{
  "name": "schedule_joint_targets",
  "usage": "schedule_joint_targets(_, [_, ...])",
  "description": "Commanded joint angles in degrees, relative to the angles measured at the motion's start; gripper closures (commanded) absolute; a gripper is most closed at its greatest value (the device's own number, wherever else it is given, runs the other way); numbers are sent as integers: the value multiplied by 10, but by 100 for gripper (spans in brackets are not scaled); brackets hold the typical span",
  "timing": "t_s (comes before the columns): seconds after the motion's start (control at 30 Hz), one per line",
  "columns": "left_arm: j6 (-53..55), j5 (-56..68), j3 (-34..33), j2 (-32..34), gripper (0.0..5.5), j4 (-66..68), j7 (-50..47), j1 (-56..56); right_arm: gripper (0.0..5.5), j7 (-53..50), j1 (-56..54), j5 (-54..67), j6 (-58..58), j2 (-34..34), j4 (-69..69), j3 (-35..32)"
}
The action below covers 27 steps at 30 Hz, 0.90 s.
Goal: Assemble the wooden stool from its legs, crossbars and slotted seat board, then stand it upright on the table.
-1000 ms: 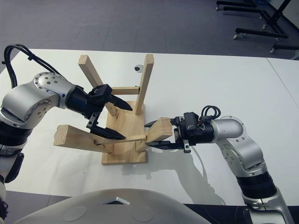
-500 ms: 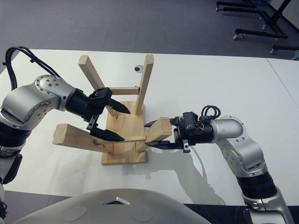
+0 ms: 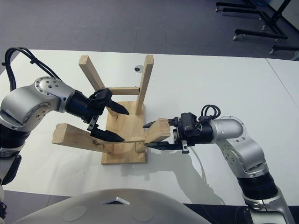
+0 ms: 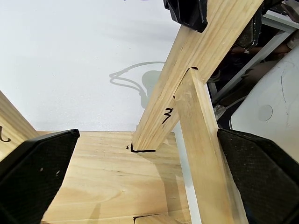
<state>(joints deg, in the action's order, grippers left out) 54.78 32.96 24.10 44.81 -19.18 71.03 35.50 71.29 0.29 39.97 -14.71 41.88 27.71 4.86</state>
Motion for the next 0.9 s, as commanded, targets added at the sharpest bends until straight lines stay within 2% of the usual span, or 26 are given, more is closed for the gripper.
schedule_joint_targets(0.03, [11, -37, 26, -4, 10, 1, -43, -22, 344, -4, -19, -12, -20, -7, 15, 33])
schedule_joint_targets(0.37, [0, -37, 20, -7, 10, -8, -54, -35, 345, -38, -38, -67, -41, -4, 12, 80])
schedule_joint_targets(0.6, [-28, -35, -2, -15, 10, 0, -62, -37, 345, -47, -44, -73, -51, 13, -3, 88])
schedule_joint_targets(0.7, [-47, 4, -80, -41, 10, 9, -81, -29, 345, -47, -46, -69, -52, 18, -7, 85])
schedule_joint_targets(0.9, [-25, 140, -298, -67, 10, 12, -144, 11, 345, -50, -48, -62, -50, 21, -10, 77])
